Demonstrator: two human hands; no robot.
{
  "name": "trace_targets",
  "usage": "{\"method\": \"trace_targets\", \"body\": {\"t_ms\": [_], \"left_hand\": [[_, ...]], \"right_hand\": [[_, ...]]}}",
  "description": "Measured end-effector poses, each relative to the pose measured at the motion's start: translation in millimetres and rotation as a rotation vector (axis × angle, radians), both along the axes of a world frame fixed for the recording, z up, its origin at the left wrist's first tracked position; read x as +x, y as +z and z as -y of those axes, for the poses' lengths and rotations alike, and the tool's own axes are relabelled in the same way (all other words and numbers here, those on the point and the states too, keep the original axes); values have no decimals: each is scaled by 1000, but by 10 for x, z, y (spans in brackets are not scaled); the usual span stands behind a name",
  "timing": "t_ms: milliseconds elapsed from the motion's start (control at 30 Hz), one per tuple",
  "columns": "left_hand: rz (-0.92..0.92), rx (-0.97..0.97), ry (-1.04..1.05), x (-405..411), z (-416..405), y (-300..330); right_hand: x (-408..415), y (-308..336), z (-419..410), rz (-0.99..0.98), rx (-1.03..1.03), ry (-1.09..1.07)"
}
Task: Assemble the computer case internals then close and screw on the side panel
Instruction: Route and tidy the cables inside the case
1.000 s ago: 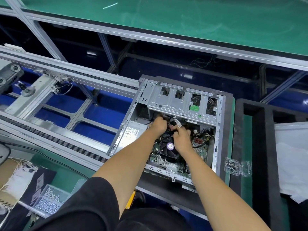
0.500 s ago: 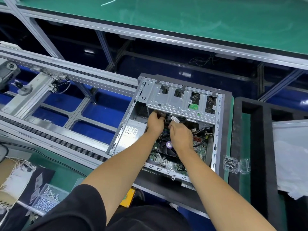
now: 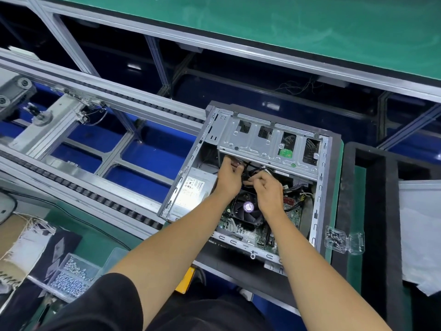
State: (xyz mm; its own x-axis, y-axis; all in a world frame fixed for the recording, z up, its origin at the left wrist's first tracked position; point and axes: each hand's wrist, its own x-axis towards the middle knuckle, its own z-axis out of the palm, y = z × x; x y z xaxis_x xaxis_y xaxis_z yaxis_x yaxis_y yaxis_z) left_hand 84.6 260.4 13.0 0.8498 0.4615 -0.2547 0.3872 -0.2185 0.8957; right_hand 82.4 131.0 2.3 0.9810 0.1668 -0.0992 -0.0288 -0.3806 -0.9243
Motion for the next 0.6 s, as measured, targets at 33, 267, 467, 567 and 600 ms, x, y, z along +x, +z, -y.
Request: {"method": "trace_targets", "body": {"t_ms": [33,267,467,567,600], "left_hand": [[5,-2,-5,-8,2,3],[7,23,-34,-60,7,6],[26,220,-98,-133,-3,9],[28,287,-124,-129,-7,-4],[28,284,-120,-124,-10,-9]], "right_hand": [[5,-8,-2,1,1,-4],[33,-27,-71,-32,25,-39],[92,-39,-101,-17,-144,-5],[95,-22,-82,-62,4,-12],[91,-17,-89,-60,10,-28]]}}
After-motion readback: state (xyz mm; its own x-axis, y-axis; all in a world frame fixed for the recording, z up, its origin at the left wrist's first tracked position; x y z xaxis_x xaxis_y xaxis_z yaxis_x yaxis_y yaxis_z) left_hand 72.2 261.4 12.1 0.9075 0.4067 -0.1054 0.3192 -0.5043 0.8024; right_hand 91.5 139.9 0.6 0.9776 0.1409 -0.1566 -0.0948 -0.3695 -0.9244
